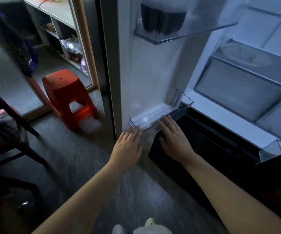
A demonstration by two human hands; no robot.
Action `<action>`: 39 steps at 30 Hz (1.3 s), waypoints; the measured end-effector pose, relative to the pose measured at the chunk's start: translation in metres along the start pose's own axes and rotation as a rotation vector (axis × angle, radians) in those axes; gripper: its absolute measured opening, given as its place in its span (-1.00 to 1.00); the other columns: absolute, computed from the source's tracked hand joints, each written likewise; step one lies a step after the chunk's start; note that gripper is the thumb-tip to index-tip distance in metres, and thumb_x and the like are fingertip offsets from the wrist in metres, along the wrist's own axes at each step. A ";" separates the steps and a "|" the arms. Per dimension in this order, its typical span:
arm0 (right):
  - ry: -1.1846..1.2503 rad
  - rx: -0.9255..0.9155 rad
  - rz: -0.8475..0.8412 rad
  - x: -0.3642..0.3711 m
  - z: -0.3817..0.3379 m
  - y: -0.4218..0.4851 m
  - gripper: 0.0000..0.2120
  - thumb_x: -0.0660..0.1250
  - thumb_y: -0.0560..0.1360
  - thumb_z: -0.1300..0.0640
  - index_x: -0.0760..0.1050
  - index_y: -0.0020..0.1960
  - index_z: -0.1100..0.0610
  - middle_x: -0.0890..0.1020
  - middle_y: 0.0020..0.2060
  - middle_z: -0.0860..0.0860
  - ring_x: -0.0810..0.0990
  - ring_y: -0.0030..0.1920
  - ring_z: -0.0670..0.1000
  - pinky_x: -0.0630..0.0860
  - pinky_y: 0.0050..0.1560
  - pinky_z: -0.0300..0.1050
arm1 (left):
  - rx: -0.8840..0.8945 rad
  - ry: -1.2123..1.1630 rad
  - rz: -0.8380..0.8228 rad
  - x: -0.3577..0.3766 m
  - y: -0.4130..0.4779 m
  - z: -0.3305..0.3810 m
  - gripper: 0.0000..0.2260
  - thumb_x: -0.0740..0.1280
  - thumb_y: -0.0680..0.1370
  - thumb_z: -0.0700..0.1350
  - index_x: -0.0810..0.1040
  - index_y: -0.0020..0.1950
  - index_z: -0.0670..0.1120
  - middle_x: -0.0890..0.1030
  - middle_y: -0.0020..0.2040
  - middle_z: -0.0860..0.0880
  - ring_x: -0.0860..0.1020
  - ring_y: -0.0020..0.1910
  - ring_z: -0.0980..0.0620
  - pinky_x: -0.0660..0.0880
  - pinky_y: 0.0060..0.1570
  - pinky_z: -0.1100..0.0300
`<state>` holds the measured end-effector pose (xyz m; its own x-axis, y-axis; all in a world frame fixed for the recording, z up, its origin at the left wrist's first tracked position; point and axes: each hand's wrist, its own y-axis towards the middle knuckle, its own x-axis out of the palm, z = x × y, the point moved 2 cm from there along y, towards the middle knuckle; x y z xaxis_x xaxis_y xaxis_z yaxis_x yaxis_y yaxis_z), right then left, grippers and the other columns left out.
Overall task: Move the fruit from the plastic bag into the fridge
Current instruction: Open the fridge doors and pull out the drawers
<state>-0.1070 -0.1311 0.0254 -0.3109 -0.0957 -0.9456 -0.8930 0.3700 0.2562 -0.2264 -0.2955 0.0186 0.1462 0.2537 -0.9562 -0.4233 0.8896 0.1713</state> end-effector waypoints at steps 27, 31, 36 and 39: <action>-0.151 -0.136 -0.144 0.038 0.003 0.108 -0.11 0.34 0.43 0.04 -0.19 0.54 0.02 0.12 0.50 0.17 0.05 0.50 0.24 -0.19 0.44 0.19 | -0.341 0.213 -0.172 -0.008 0.082 -0.054 -0.18 0.21 0.54 0.15 -0.35 0.50 0.00 -0.35 0.50 -0.11 -0.38 0.46 -0.06 -0.23 0.46 0.03; -0.183 -0.159 -0.170 0.039 0.008 0.107 -0.05 0.45 0.34 0.02 -0.05 0.54 0.05 0.28 0.44 0.20 0.21 0.45 0.28 -0.10 0.40 0.20 | -0.353 0.238 -0.167 -0.003 0.082 -0.051 -0.15 0.21 0.53 0.16 -0.38 0.49 0.00 -0.41 0.48 -0.11 -0.41 0.45 -0.07 -0.22 0.47 0.02; -0.247 -0.168 -0.142 0.043 0.007 0.111 0.00 0.58 0.11 -0.13 0.27 0.46 0.10 0.50 0.27 0.17 0.48 0.27 0.24 0.16 0.32 0.21 | -0.365 0.233 -0.164 -0.005 0.082 -0.051 -0.17 0.20 0.53 0.18 -0.34 0.51 0.00 -0.40 0.48 -0.09 -0.40 0.45 -0.06 -0.23 0.46 0.01; -0.227 -0.151 -0.186 0.037 0.008 0.111 0.00 0.55 0.20 -0.14 0.18 0.50 0.08 0.41 0.36 0.16 0.38 0.36 0.22 0.05 0.37 0.16 | -0.376 0.207 -0.160 -0.010 0.084 -0.048 -0.22 0.17 0.54 0.21 -0.28 0.53 0.01 -0.32 0.52 -0.09 -0.36 0.47 -0.05 -0.26 0.44 0.00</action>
<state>-0.2149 -0.0864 0.0167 -0.0728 0.0659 -0.9952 -0.9711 0.2227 0.0858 -0.3065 -0.2418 0.0306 0.0709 0.0089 -0.9974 -0.7109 0.7019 -0.0443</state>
